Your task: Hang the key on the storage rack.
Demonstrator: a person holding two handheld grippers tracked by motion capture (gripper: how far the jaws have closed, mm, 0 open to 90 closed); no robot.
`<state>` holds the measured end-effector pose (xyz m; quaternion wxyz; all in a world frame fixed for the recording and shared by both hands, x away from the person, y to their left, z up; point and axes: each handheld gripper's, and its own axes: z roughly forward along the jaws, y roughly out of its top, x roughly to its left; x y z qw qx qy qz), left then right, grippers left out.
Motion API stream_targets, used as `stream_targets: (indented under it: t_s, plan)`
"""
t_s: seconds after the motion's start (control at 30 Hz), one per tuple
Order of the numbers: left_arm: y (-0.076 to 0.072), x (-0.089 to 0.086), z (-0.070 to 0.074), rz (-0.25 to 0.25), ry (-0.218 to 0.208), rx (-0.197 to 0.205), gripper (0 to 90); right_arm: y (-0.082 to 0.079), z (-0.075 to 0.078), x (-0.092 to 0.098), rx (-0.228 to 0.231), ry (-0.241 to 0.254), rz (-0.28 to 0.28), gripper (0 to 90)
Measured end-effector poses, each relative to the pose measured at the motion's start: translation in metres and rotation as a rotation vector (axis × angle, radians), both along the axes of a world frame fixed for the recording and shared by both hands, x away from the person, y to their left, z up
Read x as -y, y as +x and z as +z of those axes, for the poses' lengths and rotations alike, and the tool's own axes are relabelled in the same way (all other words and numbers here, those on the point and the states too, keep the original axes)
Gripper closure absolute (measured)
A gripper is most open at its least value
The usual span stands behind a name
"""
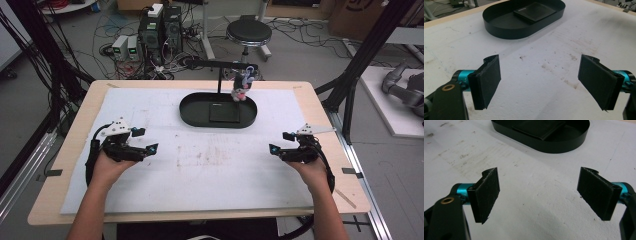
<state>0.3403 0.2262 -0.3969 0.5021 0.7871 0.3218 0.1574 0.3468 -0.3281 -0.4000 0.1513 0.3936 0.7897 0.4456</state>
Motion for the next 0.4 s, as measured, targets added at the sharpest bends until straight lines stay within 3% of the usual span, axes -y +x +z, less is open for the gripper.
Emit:
stream_targets:
  t_s: [0.4]
  plan:
    - [0.0008, -0.0012, -0.0004, 0.003, -0.005, -0.003, 18.4, 0.0013, -0.0016, 0.0005, -0.009, -0.004, -0.003, 18.8]
